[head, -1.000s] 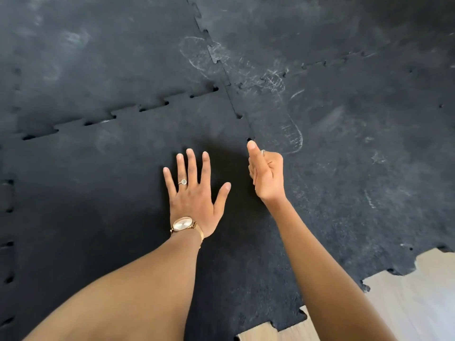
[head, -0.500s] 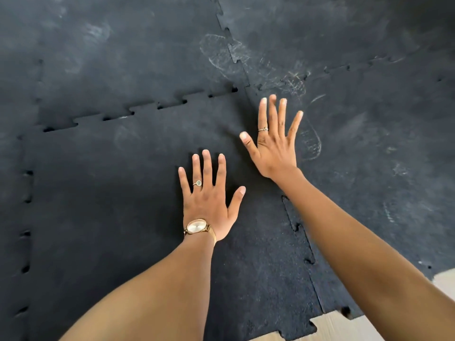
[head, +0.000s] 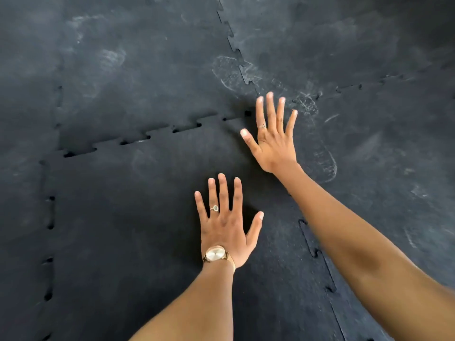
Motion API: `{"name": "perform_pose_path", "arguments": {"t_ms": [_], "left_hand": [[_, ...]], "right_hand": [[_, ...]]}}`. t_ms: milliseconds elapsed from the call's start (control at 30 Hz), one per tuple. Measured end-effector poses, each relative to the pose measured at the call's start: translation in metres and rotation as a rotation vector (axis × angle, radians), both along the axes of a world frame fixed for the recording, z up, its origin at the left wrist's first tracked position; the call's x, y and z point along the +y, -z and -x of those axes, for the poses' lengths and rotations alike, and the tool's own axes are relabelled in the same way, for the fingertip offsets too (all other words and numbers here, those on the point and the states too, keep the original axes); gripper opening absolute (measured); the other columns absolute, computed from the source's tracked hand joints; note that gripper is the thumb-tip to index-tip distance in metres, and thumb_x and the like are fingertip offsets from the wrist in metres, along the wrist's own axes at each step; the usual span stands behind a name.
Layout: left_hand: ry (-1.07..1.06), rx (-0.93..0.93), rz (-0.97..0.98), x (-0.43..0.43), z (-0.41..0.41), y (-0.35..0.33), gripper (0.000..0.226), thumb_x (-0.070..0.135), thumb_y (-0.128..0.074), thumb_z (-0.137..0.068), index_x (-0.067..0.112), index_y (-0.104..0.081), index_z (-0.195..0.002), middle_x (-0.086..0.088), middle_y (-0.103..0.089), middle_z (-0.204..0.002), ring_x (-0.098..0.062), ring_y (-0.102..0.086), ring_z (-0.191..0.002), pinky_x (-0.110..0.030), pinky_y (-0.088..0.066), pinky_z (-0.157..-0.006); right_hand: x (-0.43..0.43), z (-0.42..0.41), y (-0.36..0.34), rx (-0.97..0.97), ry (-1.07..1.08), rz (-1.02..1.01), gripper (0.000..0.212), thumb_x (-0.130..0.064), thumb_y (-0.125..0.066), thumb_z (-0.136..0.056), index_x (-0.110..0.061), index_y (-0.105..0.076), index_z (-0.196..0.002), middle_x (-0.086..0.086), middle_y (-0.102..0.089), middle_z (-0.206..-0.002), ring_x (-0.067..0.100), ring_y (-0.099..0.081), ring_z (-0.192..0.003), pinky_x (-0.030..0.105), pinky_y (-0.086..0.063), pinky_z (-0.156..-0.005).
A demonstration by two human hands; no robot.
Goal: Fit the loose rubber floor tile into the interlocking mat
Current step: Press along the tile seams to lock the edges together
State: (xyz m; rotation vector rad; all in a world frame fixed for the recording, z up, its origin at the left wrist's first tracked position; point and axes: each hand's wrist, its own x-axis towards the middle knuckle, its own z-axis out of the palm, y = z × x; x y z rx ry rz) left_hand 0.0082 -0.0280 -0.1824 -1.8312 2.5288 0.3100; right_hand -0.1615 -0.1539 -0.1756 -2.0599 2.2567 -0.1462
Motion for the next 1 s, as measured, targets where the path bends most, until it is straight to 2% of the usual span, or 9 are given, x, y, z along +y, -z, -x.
{"name": "perform_pose_path", "arguments": {"t_ms": [133, 267, 367, 433, 467, 567, 600, 900, 1000], "left_hand": [[0.01, -0.016, -0.02, 0.0, 0.0, -0.002, 0.079, 0.066, -0.017, -0.094, 0.019, -0.008, -0.157, -0.012, 0.0, -0.164, -0.031, 0.005, -0.151, -0.059, -0.002, -0.119], [0.006, 0.0, -0.008, -0.002, 0.0, -0.001, 0.079, 0.065, -0.023, -0.094, 0.018, -0.015, -0.156, -0.014, -0.007, -0.163, -0.033, -0.005, -0.15, -0.06, -0.007, -0.117], [0.005, -0.008, -0.009, -0.001, 0.001, -0.002, 0.08, 0.065, -0.024, -0.094, 0.017, -0.013, -0.156, -0.013, -0.005, -0.164, -0.033, -0.003, -0.151, -0.06, -0.006, -0.117], [0.008, -0.015, -0.038, -0.001, 0.001, -0.003, 0.08, 0.066, -0.022, -0.094, 0.018, -0.01, -0.157, -0.013, -0.002, -0.164, -0.033, 0.001, -0.151, -0.061, -0.005, -0.117], [0.01, -0.018, -0.043, -0.001, 0.001, -0.003, 0.08, 0.066, -0.022, -0.094, 0.019, -0.009, -0.157, -0.012, 0.0, -0.164, -0.032, 0.002, -0.151, -0.061, -0.004, -0.117], [0.0, -0.034, -0.053, -0.001, 0.001, -0.003, 0.08, 0.066, -0.022, -0.094, 0.018, -0.008, -0.157, -0.012, 0.001, -0.164, -0.032, 0.002, -0.151, -0.061, -0.004, -0.117], [-0.004, -0.03, -0.05, -0.001, 0.001, -0.003, 0.08, 0.065, -0.022, -0.094, 0.018, -0.009, -0.157, -0.012, 0.0, -0.164, -0.033, 0.002, -0.151, -0.061, -0.005, -0.117], [0.009, -0.009, -0.066, -0.002, 0.0, -0.003, 0.08, 0.065, -0.027, -0.094, 0.017, -0.013, -0.157, -0.013, -0.003, -0.164, -0.035, -0.002, -0.151, -0.061, -0.01, -0.116], [0.009, -0.013, -0.048, -0.002, 0.0, -0.003, 0.08, 0.065, -0.029, -0.093, 0.017, -0.015, -0.156, -0.014, -0.005, -0.164, -0.035, -0.003, -0.15, -0.062, -0.01, -0.116]], "right_hand": [[-0.007, 0.004, 0.004, -0.057, -0.006, -0.013, 0.08, -0.065, -0.005, -0.097, -0.016, 0.011, -0.158, 0.005, 0.013, -0.167, 0.029, 0.017, -0.153, 0.06, 0.008, -0.121], [-0.007, -0.001, -0.011, -0.108, 0.001, -0.016, 0.083, -0.06, -0.026, -0.102, -0.01, 0.01, -0.158, 0.011, 0.016, -0.166, 0.035, 0.02, -0.151, 0.059, 0.011, -0.12], [-0.045, -0.008, -0.051, -0.163, -0.07, 0.393, 0.086, -0.059, -0.03, -0.102, 0.005, -0.008, -0.156, 0.027, -0.004, -0.163, 0.048, 0.002, -0.15, 0.054, 0.003, -0.122], [-0.069, -0.014, -0.064, -0.14, -0.074, 0.64, 0.086, -0.061, -0.025, -0.102, 0.007, -0.014, -0.153, 0.026, -0.012, -0.16, 0.047, -0.007, -0.148, 0.048, 0.001, -0.124], [-0.072, -0.016, -0.062, -0.1, -0.081, 0.607, 0.085, -0.061, -0.024, -0.102, 0.006, -0.013, -0.154, 0.025, -0.012, -0.161, 0.044, -0.007, -0.149, 0.049, 0.001, -0.125], [-0.057, -0.019, -0.013, -0.074, -0.03, 0.1, 0.086, -0.062, -0.018, -0.101, 0.0, 0.004, -0.157, 0.016, 0.006, -0.166, 0.032, 0.008, -0.154, 0.055, -0.001, -0.124], [-0.053, -0.017, -0.001, -0.091, -0.012, 0.005, 0.088, -0.064, -0.017, -0.1, -0.003, 0.009, -0.157, 0.012, 0.011, -0.166, 0.028, 0.012, -0.154, 0.055, 0.002, -0.124], [-0.07, -0.016, -0.018, -0.199, 0.034, -0.2, 0.091, -0.068, -0.019, -0.099, -0.006, 0.013, -0.157, 0.008, 0.016, -0.166, 0.028, 0.025, -0.15, 0.052, 0.015, -0.122], [-0.109, -0.017, -0.061, -0.227, -0.055, 0.201, 0.087, -0.067, -0.02, -0.099, -0.006, 0.001, -0.159, 0.014, 0.006, -0.166, 0.039, 0.015, -0.151, 0.05, 0.018, -0.118]]}}
